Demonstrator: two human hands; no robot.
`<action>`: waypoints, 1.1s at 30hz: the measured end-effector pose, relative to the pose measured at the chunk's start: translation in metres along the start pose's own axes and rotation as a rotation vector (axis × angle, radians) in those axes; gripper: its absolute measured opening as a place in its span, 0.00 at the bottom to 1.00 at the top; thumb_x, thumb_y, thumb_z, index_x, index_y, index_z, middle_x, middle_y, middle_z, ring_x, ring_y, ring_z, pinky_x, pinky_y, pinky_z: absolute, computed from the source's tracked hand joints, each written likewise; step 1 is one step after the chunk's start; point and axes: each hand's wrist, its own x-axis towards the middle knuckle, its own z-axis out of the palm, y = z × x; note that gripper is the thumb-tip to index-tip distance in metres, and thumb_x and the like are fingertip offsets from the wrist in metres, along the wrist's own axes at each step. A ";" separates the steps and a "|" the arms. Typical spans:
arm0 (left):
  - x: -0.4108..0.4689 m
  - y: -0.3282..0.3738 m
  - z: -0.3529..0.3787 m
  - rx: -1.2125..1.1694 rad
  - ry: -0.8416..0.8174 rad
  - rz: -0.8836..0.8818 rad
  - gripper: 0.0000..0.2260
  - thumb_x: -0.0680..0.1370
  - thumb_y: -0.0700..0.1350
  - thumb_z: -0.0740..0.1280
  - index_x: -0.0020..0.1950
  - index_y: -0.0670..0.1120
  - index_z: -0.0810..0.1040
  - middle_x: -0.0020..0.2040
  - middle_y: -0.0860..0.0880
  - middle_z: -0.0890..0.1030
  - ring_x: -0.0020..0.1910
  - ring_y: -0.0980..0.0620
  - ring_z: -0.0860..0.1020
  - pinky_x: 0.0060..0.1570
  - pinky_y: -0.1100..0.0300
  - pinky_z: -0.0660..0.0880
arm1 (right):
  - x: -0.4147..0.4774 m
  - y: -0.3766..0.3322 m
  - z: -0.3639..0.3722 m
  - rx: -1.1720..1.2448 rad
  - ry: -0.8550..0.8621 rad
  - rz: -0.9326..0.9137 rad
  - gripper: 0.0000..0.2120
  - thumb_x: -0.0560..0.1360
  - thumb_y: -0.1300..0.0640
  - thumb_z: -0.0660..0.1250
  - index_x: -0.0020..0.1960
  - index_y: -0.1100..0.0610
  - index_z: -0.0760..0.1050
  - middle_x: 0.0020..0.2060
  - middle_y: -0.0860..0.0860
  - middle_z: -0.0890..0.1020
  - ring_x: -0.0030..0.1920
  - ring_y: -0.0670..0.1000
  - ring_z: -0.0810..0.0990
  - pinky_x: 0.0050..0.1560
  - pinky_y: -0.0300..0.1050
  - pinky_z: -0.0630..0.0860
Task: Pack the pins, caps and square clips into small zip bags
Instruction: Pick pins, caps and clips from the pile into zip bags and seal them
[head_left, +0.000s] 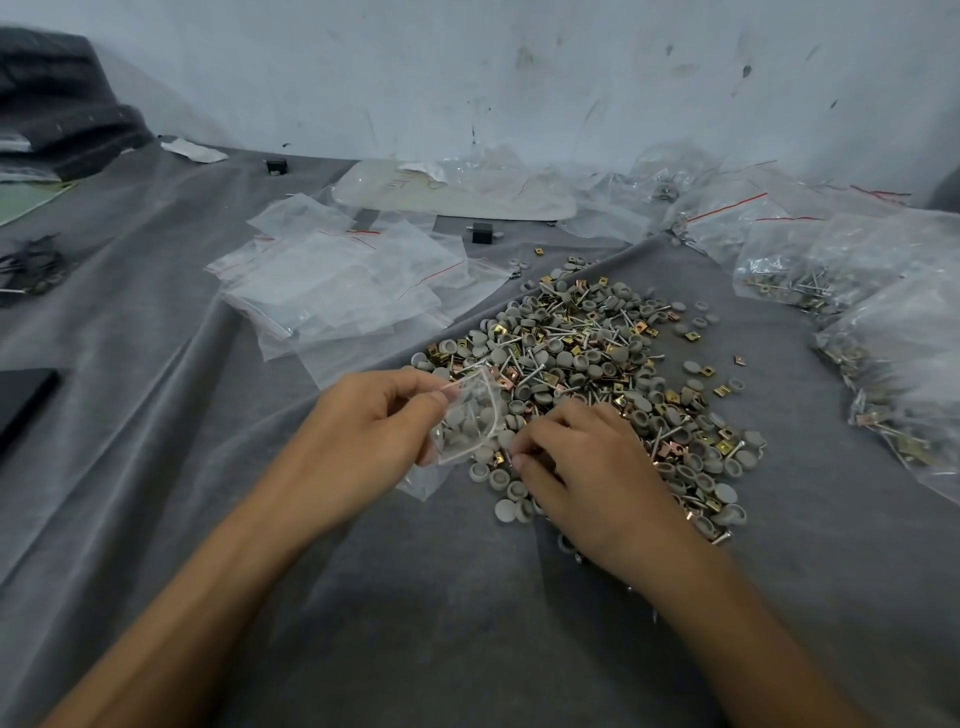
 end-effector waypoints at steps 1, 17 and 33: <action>0.000 0.000 -0.001 0.013 0.002 -0.001 0.09 0.78 0.56 0.64 0.49 0.61 0.84 0.30 0.52 0.82 0.29 0.55 0.74 0.31 0.61 0.70 | 0.001 0.000 0.001 -0.016 0.010 0.020 0.10 0.80 0.45 0.64 0.56 0.48 0.80 0.53 0.45 0.77 0.56 0.50 0.70 0.60 0.48 0.70; 0.000 -0.003 -0.002 0.051 -0.015 0.000 0.11 0.78 0.57 0.62 0.52 0.60 0.84 0.31 0.54 0.83 0.27 0.58 0.73 0.33 0.59 0.71 | 0.006 -0.012 0.002 -0.196 -0.008 0.097 0.15 0.79 0.44 0.61 0.58 0.49 0.79 0.54 0.48 0.78 0.55 0.52 0.73 0.60 0.49 0.70; -0.001 -0.001 -0.001 0.061 -0.031 0.020 0.09 0.81 0.54 0.63 0.51 0.62 0.84 0.31 0.53 0.82 0.29 0.56 0.76 0.34 0.59 0.71 | 0.003 -0.010 -0.004 -0.224 -0.094 0.100 0.09 0.75 0.49 0.66 0.53 0.52 0.74 0.52 0.48 0.74 0.55 0.52 0.71 0.56 0.47 0.68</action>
